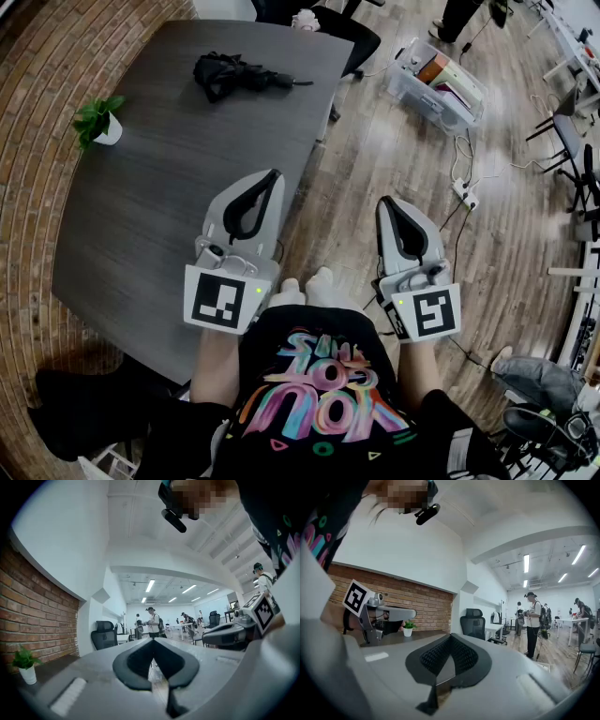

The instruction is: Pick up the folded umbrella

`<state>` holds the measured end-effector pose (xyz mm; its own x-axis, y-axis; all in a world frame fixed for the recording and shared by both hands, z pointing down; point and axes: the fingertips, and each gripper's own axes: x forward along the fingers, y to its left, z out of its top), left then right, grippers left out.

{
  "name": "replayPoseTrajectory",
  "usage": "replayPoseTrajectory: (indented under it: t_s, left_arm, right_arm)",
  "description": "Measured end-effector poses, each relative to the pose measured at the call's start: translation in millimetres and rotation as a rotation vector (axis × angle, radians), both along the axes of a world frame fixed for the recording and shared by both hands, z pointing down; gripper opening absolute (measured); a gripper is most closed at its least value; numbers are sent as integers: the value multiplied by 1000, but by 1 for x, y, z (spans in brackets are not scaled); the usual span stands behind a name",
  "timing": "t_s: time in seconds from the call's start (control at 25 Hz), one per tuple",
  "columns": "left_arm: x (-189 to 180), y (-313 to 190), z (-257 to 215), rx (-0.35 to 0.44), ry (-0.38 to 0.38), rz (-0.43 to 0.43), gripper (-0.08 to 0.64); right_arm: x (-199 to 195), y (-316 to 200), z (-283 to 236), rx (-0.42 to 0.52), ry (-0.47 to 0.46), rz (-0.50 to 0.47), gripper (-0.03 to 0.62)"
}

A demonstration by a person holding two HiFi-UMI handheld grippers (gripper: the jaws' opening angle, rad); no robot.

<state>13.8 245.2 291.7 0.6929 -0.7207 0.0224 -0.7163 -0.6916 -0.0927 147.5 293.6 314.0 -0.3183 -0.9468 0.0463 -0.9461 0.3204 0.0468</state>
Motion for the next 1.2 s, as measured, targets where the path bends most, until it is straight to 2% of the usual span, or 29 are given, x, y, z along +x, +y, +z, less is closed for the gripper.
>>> replayPoseTrajectory:
  t_s: [0.2, 0.52, 0.84, 1.04, 1.2]
  left_arm:
    - [15, -2, -2, 13, -6, 17, -11]
    - [33, -12, 3, 14, -17, 50, -12]
    - [34, -42, 5, 4, -12, 47, -11]
    - [44, -62, 3, 26, -8, 61, -12]
    - [55, -76, 10, -4, -28, 68, -12]
  right_arm:
    - [15, 0, -3, 21, -12, 20, -2]
    - [29, -8, 2, 6, -7, 36, -2]
    - [21, -36, 8, -6, -7, 14, -2]
    - [25, -54, 9, -8, -5, 10, -2]
    - [36, -65, 9, 0, -6, 14, -2]
